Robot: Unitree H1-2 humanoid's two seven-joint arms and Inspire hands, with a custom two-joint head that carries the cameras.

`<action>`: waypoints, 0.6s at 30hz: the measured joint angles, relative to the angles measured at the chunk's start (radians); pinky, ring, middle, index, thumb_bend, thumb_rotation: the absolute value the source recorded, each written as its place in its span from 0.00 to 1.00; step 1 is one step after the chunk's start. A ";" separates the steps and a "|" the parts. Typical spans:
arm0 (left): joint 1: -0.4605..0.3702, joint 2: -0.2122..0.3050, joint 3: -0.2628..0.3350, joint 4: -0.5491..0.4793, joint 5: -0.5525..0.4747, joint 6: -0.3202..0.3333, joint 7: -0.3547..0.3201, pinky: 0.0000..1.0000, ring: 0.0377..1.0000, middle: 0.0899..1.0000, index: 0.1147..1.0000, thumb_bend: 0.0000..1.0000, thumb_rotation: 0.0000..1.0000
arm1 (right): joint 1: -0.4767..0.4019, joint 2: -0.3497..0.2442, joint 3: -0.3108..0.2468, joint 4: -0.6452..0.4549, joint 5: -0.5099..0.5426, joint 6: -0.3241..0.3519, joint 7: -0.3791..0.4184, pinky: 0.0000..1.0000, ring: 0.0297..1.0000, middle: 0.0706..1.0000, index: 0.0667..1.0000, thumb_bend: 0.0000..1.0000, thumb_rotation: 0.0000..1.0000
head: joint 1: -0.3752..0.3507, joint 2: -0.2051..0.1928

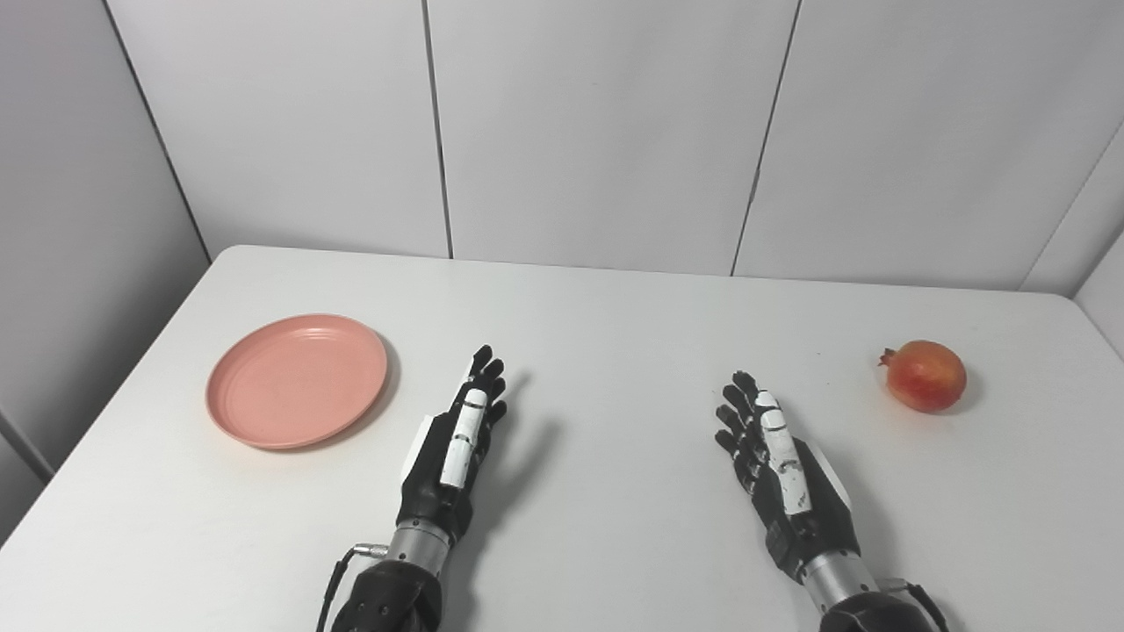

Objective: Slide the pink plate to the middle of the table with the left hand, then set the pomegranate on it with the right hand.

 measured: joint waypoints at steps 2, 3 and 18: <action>0.000 0.000 0.000 0.000 0.000 0.000 0.000 1.00 1.00 1.00 1.00 0.40 1.00 | 0.001 0.000 0.001 0.000 0.000 0.000 0.000 1.00 1.00 1.00 1.00 0.31 1.00 | 0.000 0.000; 0.000 0.000 0.000 0.000 0.000 -0.001 0.000 1.00 1.00 1.00 1.00 0.40 1.00 | 0.001 0.000 0.001 0.000 0.000 0.000 0.000 1.00 1.00 1.00 1.00 0.30 1.00 | 0.000 0.000; 0.000 0.000 0.002 0.003 -0.002 -0.004 0.000 1.00 1.00 1.00 1.00 0.40 1.00 | 0.002 0.000 0.000 0.000 0.001 0.000 0.000 1.00 1.00 1.00 1.00 0.30 1.00 | -0.002 -0.002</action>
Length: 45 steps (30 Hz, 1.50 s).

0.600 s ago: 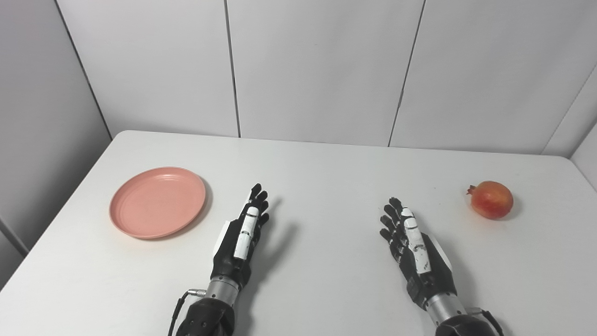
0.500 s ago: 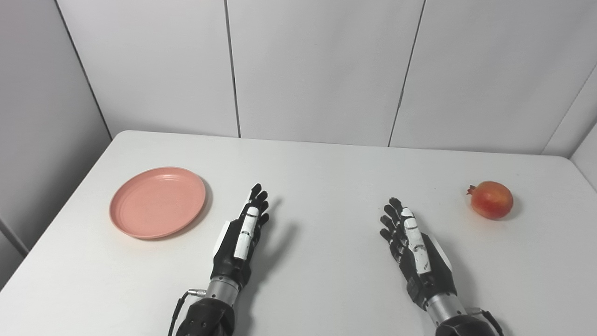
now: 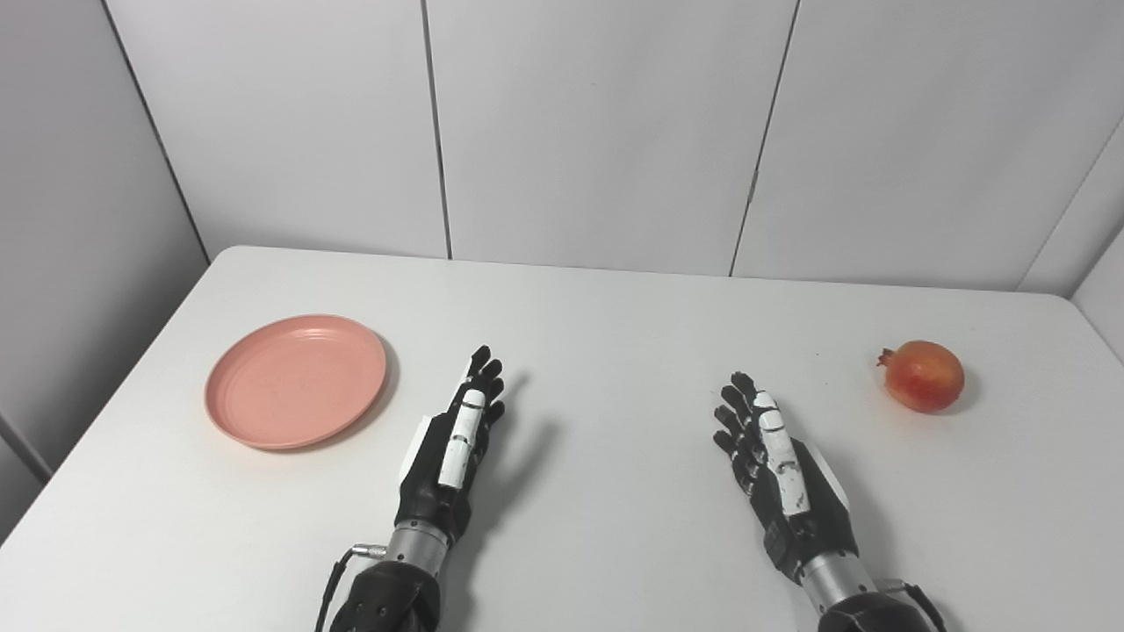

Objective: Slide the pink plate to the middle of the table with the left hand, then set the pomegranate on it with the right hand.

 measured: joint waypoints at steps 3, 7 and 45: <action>0.000 0.000 0.000 0.000 0.000 0.000 0.000 1.00 1.00 1.00 1.00 0.40 1.00 | 0.000 0.000 -0.001 0.000 0.000 0.000 0.000 1.00 1.00 1.00 1.00 0.30 1.00 | 0.000 0.000; 0.000 0.000 0.000 0.000 0.000 0.000 0.000 1.00 1.00 1.00 1.00 0.40 1.00 | 0.000 0.001 0.000 0.000 0.000 0.000 0.000 1.00 1.00 1.00 1.00 0.30 1.00 | 0.002 0.003; -0.033 -0.061 -0.041 0.078 0.104 -0.048 0.075 1.00 0.99 1.00 1.00 0.41 1.00 | 0.013 -0.070 -0.052 0.044 0.072 -0.090 0.072 1.00 1.00 1.00 1.00 0.22 1.00 | 0.314 -0.137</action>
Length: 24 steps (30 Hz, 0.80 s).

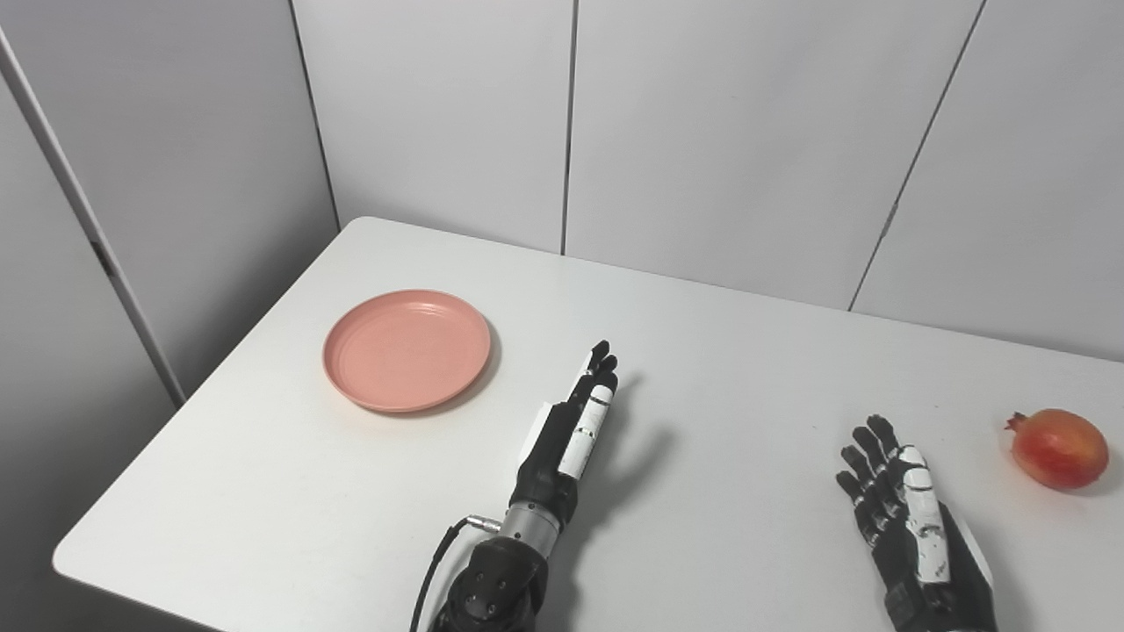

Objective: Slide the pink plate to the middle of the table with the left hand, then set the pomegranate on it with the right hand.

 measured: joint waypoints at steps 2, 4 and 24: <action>0.000 -0.001 -0.002 0.001 0.009 -0.001 0.003 1.00 0.99 1.00 1.00 0.40 1.00 | 0.003 0.000 0.000 0.000 0.003 0.000 0.000 1.00 1.00 1.00 1.00 0.21 1.00 | 0.005 0.002; 0.000 -0.002 -0.003 0.001 0.015 -0.002 0.006 1.00 0.99 1.00 1.00 0.41 1.00 | 0.007 0.000 0.000 -0.003 0.005 0.000 0.000 1.00 1.00 1.00 1.00 0.20 1.00 | 0.006 0.002; 0.010 -0.004 -0.025 -0.013 0.042 -0.007 0.008 1.00 0.99 1.00 1.00 0.45 1.00 | 0.021 0.002 0.010 -0.039 0.004 0.000 -0.013 1.00 1.00 1.00 1.00 0.18 1.00 | 0.002 0.008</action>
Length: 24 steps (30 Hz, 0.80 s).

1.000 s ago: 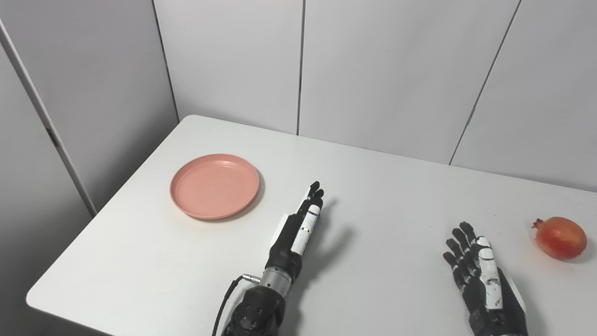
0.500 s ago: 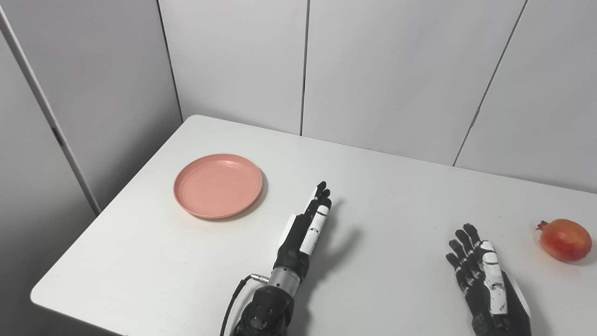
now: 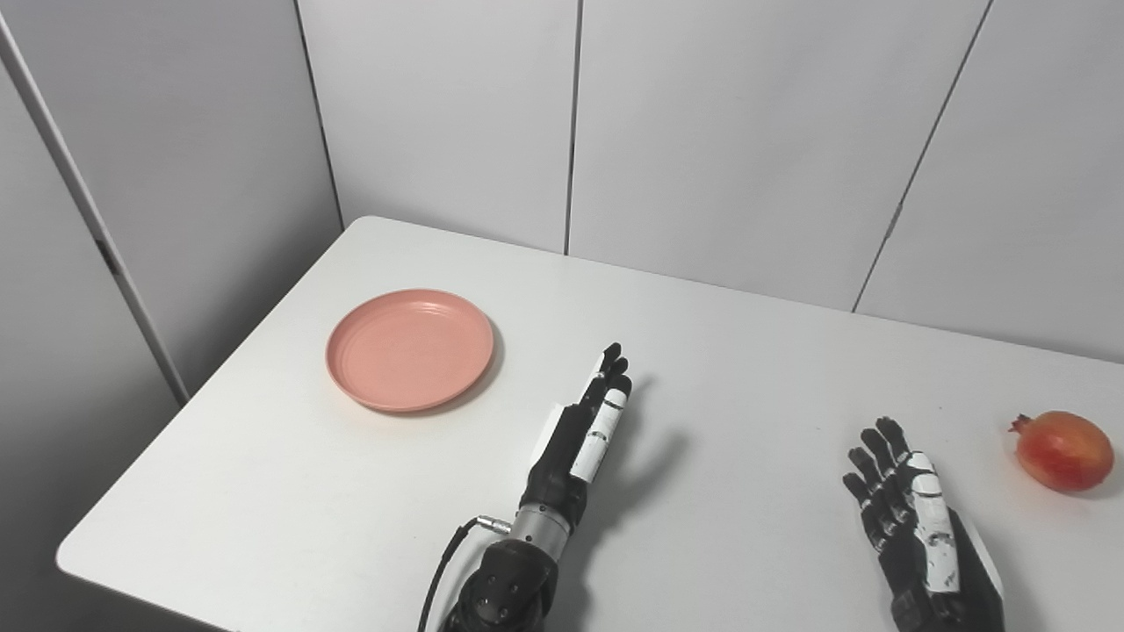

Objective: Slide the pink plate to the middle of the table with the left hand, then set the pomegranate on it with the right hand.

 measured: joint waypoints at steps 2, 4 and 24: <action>0.010 0.000 -0.008 -0.013 0.000 0.000 -0.001 1.00 0.99 1.00 1.00 0.46 1.00 | 0.000 0.001 0.002 0.000 -0.007 0.000 -0.002 1.00 1.00 1.00 1.00 0.18 1.00 | 0.000 -0.002; 0.018 0.001 -0.015 -0.023 0.000 0.000 -0.003 1.00 0.99 1.00 1.00 0.47 1.00 | 0.000 0.001 0.003 0.000 -0.011 0.000 -0.002 1.00 1.00 1.00 1.00 0.18 1.00 | -0.002 -0.008; -0.030 0.049 0.008 -0.296 0.017 0.110 -0.030 1.00 0.99 1.00 1.00 0.48 1.00 | -0.002 0.014 0.015 0.008 -0.027 0.000 -0.021 1.00 1.00 1.00 1.00 0.17 1.00 | 0.009 -0.034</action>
